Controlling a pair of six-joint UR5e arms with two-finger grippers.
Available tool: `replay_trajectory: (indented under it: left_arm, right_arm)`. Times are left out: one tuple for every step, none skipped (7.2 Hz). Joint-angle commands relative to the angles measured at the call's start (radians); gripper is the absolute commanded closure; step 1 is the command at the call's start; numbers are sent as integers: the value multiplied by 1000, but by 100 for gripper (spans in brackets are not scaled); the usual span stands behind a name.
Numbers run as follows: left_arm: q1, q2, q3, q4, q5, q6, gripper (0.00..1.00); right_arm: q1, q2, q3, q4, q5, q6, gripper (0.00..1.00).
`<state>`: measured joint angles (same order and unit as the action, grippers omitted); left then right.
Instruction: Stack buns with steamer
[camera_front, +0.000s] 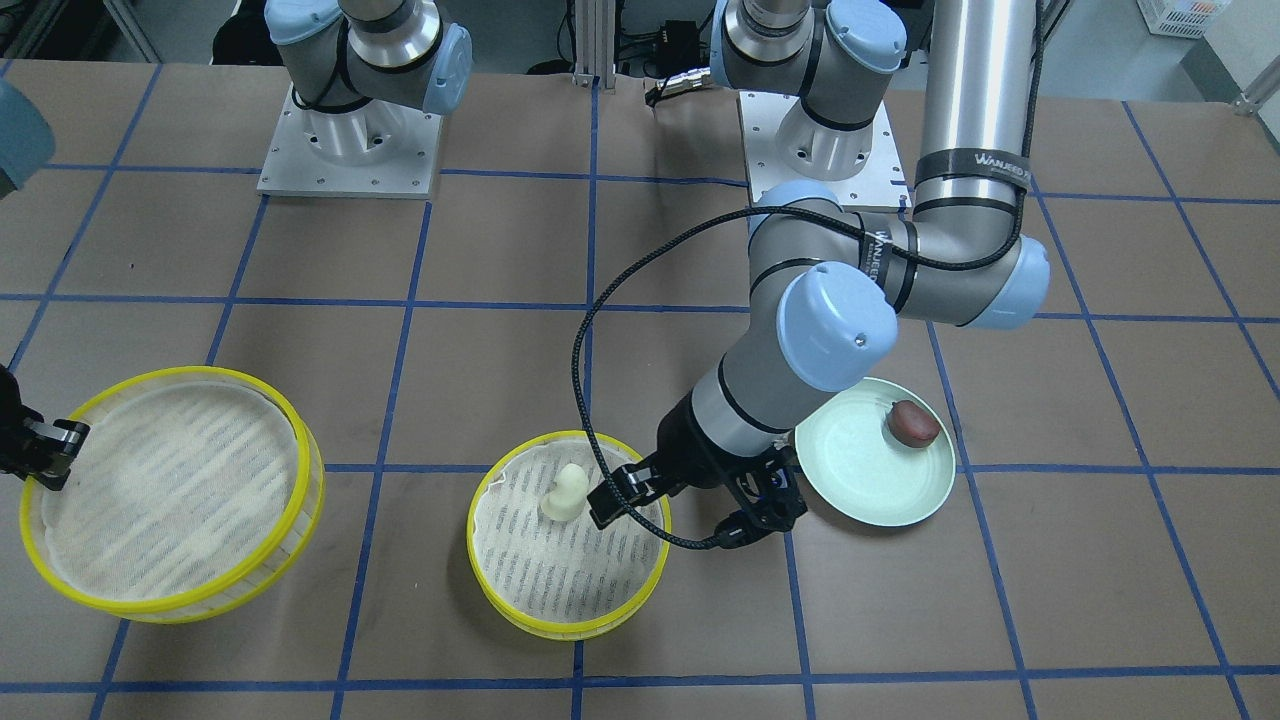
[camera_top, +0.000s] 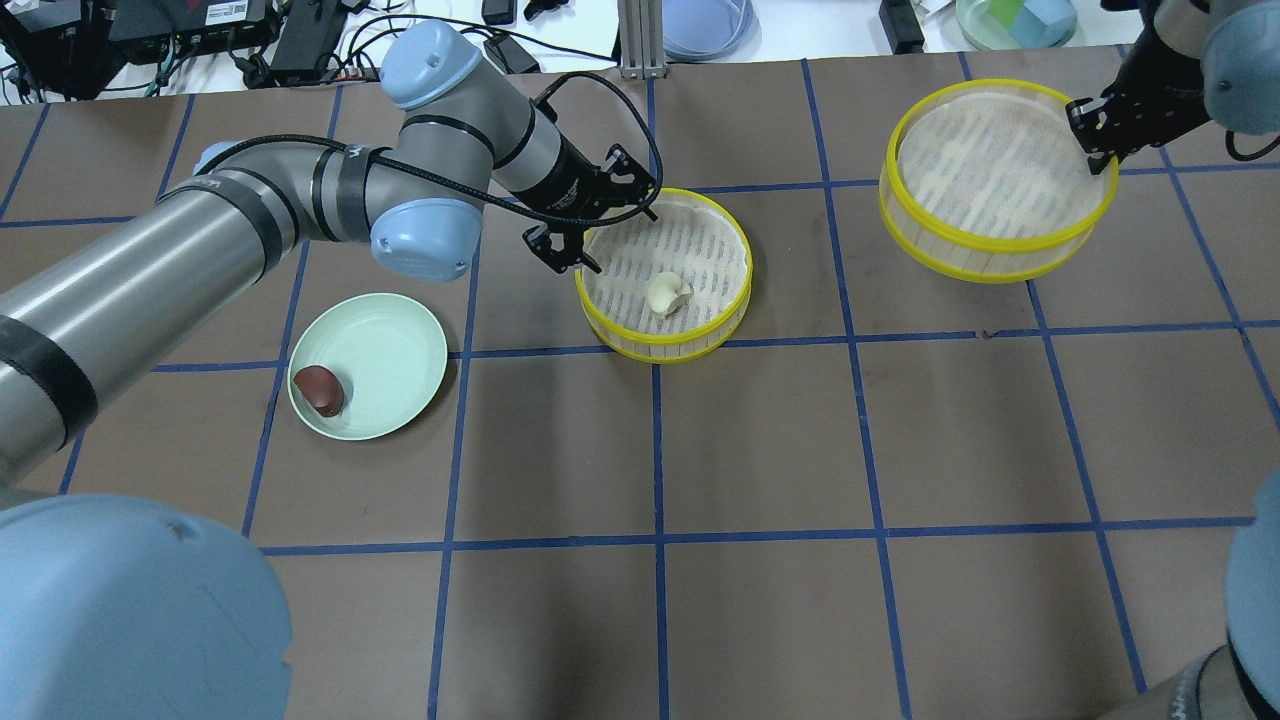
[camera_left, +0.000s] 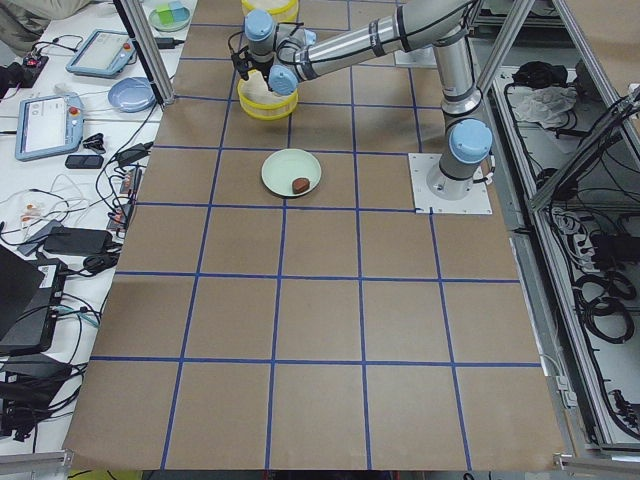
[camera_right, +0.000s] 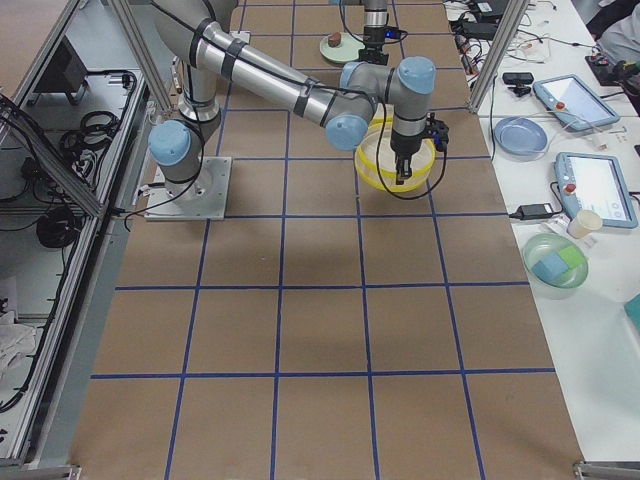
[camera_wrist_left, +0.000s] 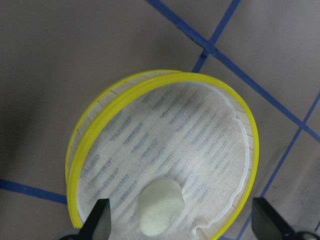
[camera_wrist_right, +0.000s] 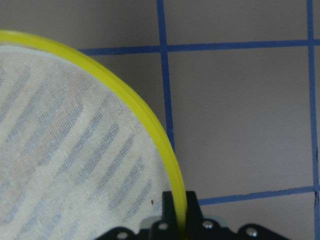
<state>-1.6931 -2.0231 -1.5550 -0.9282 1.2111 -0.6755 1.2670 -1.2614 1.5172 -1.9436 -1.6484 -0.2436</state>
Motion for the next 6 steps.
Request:
replay_trajectory:
  left_arm:
    - [128,56,24,-109,90,266,0]
    - [200,90,13,-211,126,418,0]
    - [234,105,0,-263,225,527,0]
    - [248,112,-22,-305,278,639,0]
    - [277,112,-69,-305,380,842,0]
    - [318,112,-135,-305,401,1022,0]
  right_arm:
    - [47,-10,1,3,-1,62,100]
    - [101,-18,3,18,-2,131,100]
    - [161,-47,3,59,-1,218,100]
    - [223,-65,3,89,1,313,100]
    - [291,-66,3,87,2,393,100]
    - [349,-50,3,78,10,499,100]
